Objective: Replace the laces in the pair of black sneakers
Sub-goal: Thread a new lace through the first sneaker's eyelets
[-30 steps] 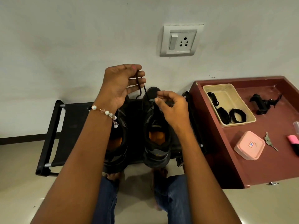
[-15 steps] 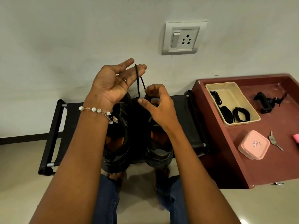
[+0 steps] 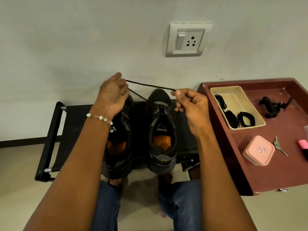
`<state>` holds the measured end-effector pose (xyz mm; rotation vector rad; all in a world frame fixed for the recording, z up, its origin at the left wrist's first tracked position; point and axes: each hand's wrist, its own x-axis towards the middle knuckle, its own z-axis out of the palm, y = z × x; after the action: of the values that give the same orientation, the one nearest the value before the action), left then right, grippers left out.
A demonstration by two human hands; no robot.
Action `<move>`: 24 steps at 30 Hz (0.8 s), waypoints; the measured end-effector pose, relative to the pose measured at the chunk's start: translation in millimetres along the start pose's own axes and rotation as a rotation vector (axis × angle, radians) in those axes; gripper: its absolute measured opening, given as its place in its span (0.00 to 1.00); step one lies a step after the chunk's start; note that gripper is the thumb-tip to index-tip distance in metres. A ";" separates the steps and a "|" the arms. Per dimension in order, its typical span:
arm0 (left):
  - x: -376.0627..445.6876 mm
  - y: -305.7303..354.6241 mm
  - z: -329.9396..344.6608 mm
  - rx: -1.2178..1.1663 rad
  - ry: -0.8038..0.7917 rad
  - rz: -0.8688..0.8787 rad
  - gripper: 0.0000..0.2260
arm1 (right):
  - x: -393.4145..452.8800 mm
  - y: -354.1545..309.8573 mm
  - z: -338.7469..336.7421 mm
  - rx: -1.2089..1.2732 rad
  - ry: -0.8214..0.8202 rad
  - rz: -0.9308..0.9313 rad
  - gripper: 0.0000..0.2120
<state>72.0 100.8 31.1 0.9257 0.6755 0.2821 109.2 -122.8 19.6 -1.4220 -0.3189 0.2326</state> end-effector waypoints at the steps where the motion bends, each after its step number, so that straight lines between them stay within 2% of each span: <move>1: -1.5 -6.7 1.6 0.259 0.004 0.004 0.18 | 1.5 -0.6 -1.7 0.026 0.036 -0.029 0.07; 3: -7.6 -17.9 6.1 0.754 0.006 0.096 0.14 | 3.8 1.2 0.0 -0.038 0.057 -0.057 0.07; 5: -14.8 -22.7 13.7 1.006 -0.066 0.271 0.10 | 5.9 6.2 5.3 -0.190 0.027 -0.071 0.07; 8: -22.4 -23.6 24.9 1.053 -0.370 0.361 0.10 | 7.5 11.5 13.2 -0.313 -0.044 -0.084 0.08; 10: -21.5 -26.1 27.9 1.019 -0.416 0.379 0.06 | 8.2 12.7 13.9 -0.333 -0.046 -0.070 0.08; 14: -16.6 -29.2 21.7 0.874 -0.196 0.365 0.09 | 11.0 15.5 3.0 -0.359 0.001 -0.020 0.07; 17: -7.6 -25.0 12.4 0.665 0.145 0.308 0.11 | 12.9 17.3 -10.7 -0.384 0.093 0.018 0.06; 19: -2.1 -23.7 6.4 0.548 0.313 0.267 0.12 | 14.1 19.9 -17.9 -0.393 0.167 0.038 0.06; 22: 3.0 -31.1 5.2 0.524 0.320 0.234 0.08 | 17.2 25.4 -24.2 -0.438 0.242 0.047 0.06; 24: 2.3 -38.0 8.3 0.685 0.233 0.281 0.14 | 18.1 26.7 -22.4 -0.468 0.226 0.045 0.06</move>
<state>76.9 74.5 2.9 1.6674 0.8780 0.4232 134.8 -133.6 -8.0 -1.9001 -0.1587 0.0303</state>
